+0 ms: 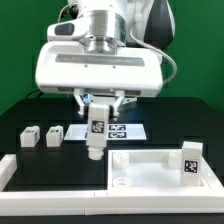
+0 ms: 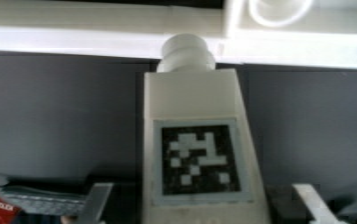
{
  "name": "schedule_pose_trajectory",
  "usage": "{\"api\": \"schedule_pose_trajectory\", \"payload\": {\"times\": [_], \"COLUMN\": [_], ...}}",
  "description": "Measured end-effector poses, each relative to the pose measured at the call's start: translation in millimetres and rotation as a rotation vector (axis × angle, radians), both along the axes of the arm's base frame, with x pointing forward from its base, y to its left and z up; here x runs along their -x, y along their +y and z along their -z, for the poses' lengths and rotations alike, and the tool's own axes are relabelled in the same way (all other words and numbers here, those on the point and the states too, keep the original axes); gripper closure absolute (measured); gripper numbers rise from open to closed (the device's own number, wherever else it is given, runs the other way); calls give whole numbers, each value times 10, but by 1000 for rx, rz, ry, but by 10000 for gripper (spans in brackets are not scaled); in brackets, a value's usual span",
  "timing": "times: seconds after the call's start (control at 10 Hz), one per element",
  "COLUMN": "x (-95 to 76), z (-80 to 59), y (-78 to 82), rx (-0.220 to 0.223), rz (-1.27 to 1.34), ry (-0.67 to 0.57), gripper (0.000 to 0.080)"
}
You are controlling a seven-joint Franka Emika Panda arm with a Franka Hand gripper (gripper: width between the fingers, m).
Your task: Assemble square table
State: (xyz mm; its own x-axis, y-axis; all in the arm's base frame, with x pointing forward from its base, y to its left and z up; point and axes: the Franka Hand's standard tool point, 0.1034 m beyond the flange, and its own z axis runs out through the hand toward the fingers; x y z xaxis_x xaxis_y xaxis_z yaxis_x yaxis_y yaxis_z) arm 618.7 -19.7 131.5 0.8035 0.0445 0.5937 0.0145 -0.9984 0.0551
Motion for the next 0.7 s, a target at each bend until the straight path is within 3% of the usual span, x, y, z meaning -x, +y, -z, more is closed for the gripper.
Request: {"api": "schedule_pose_trajectory", "payload": {"times": [0.1, 0.2, 0.7], "x": [-78, -145, -96], "z": [63, 71, 205], "y": [162, 227, 217], "rx": [-15, -21, -13], "rz": [-16, -22, -30], "ry": [-1, -4, 17], "gripper": [508, 508, 508]}}
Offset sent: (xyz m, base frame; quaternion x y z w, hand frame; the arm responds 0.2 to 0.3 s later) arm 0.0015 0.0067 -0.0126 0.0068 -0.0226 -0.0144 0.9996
